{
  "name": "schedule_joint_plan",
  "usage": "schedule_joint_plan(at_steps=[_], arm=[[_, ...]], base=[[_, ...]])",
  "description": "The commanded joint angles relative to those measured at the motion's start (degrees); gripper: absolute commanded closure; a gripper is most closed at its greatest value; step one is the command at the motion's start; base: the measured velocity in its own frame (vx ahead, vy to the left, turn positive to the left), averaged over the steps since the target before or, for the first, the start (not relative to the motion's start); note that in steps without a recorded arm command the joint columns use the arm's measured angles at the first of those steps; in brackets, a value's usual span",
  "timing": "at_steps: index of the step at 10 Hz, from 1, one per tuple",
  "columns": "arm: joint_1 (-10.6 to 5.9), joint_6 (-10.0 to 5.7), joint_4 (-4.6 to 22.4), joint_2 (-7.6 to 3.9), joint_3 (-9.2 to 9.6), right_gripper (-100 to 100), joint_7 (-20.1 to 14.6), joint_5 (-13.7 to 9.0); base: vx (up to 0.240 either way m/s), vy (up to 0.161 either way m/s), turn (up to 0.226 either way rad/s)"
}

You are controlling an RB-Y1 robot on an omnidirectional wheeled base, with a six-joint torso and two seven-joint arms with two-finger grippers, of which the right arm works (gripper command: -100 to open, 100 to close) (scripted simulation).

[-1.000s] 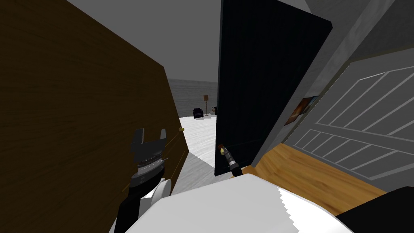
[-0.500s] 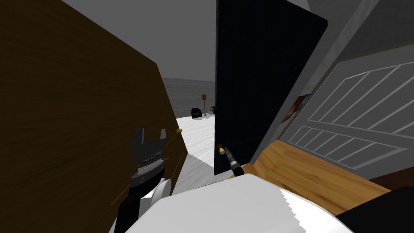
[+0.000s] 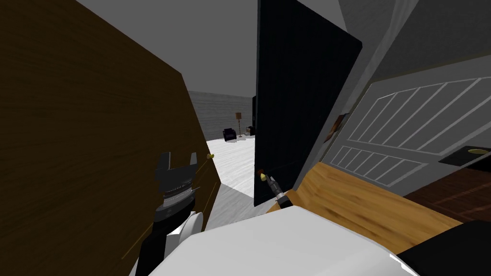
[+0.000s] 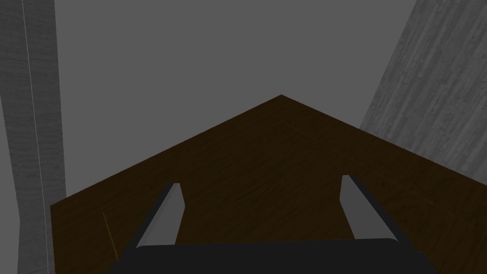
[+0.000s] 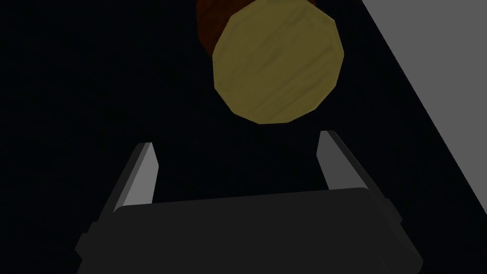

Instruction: Push the door open

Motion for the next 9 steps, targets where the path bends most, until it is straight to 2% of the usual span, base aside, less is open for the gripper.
schedule_joint_plan(at_steps=[1,2,3,4,5,7,8,9], arm=[[0.63,-0.88,-0.1,-0.82,-0.15,-100,2.9,1.7],[1.12,-1.80,0.0,-1.60,-0.31,-100,4.4,3.2],[1.12,-1.80,0.0,-1.60,-0.31,-100,5.2,3.2],[1.62,-2.75,0.1,-2.39,-0.47,-100,7.3,4.7],[1.62,-2.75,0.1,-2.39,-0.47,-100,7.6,4.7],[2.61,-4.63,0.4,-3.97,-0.79,-100,11.4,7.8],[2.61,-4.63,0.4,-3.97,-0.79,-100,12.2,7.8],[3.09,-5.54,0.5,-4.74,-0.94,-100,14.2,9.3]], base=[[-0.010,0.060,-0.137],[-0.008,0.074,-0.225],[-0.007,0.058,-0.061],[-0.002,0.050,-0.097],[-0.001,0.039,-0.075],[-0.002,0.066,-0.176],[-0.012,0.072,-0.063],[-0.009,0.054,-0.130]])
